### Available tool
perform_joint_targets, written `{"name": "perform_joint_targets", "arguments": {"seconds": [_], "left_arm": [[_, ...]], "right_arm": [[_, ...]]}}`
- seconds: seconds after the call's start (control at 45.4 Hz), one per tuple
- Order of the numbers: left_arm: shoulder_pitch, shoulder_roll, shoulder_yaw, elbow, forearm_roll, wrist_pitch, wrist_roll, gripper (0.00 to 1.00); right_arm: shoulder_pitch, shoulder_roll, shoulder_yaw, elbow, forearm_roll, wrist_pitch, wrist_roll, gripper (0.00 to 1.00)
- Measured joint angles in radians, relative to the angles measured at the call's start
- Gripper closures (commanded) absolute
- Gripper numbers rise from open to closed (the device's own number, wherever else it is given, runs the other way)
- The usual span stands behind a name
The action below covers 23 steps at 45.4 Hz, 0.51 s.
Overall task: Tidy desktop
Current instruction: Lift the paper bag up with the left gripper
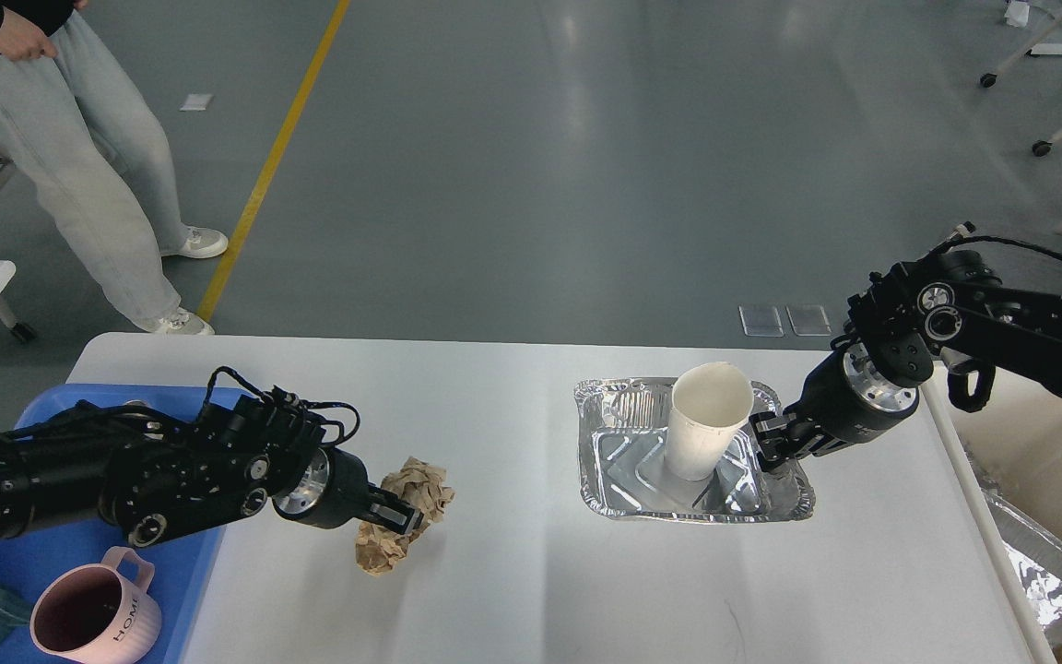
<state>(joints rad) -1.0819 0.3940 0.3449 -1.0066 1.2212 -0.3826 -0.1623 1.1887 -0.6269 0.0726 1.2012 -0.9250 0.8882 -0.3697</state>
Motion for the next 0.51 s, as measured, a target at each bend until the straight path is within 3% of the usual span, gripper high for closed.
{"name": "perform_joint_targets", "arguments": {"seconds": [0.286,0.506], "left_arm": [[-0.068,0.433,-0.193,-0.313,0.004,-0.171,-0.003,1.00],[-0.114,0.717,-0.371,-0.487,0.000,-0.318,-0.061,1.00]], "right_arm": [[0.000,0.005,0.000,-0.002,0.000,0.000,0.000,1.00],[0.000,0.007,0.000,-0.003,0.000,0.000,0.000,1.00]]}}
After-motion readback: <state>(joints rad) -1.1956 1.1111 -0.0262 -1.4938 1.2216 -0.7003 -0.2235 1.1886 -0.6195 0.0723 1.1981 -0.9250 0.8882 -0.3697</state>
